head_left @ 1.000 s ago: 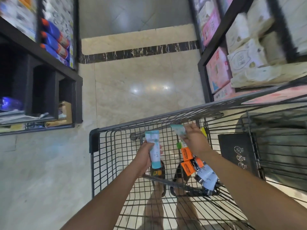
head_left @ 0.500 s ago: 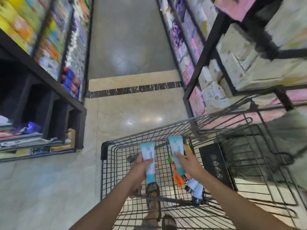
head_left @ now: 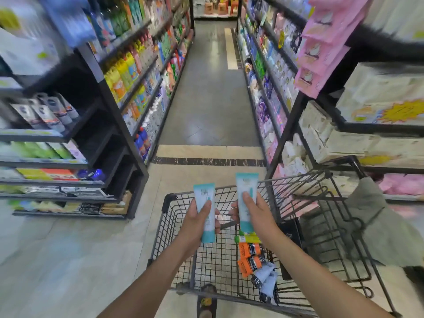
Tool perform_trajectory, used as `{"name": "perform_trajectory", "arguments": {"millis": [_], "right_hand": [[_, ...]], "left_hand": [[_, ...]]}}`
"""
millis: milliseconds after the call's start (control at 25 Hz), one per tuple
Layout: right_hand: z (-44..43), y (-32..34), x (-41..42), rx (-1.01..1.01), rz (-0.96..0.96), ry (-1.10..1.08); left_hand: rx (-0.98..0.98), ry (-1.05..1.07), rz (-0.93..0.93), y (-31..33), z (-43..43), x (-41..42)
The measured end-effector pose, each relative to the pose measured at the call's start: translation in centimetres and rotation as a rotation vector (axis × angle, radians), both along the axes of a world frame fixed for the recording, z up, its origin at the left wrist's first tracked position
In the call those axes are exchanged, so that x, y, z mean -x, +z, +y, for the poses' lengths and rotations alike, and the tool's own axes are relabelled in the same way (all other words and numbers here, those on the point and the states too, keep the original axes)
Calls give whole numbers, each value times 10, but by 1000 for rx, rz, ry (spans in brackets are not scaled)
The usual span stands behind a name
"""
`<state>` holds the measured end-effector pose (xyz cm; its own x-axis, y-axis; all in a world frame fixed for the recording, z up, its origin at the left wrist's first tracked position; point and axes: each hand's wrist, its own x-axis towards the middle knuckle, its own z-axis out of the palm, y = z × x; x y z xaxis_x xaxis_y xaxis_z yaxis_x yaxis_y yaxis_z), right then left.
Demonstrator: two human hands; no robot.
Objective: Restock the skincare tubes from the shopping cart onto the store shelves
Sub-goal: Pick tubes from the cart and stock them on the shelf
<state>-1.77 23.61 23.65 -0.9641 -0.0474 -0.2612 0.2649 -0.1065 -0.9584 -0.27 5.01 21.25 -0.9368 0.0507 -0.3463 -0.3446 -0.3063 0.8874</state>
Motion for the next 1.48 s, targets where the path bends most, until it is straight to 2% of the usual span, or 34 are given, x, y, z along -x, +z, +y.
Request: {"name": "perform_trajectory", "arguments": {"millis": [320, 600, 960, 1120, 1480], "right_hand": [[-77, 78, -30, 25, 225, 148], [-211, 114, -59, 80, 285, 403], [-434, 133, -133, 158, 322, 641], [-521, 127, -166, 168, 303, 705], [-658, 122, -184, 174, 291, 849]], "left_hand": [[104, 220, 210, 76, -63, -54], [141, 504, 267, 112, -188, -121], [260, 748, 296, 131, -383, -227], [239, 827, 284, 132, -458, -268], [266, 949, 285, 133, -573, -303]]}}
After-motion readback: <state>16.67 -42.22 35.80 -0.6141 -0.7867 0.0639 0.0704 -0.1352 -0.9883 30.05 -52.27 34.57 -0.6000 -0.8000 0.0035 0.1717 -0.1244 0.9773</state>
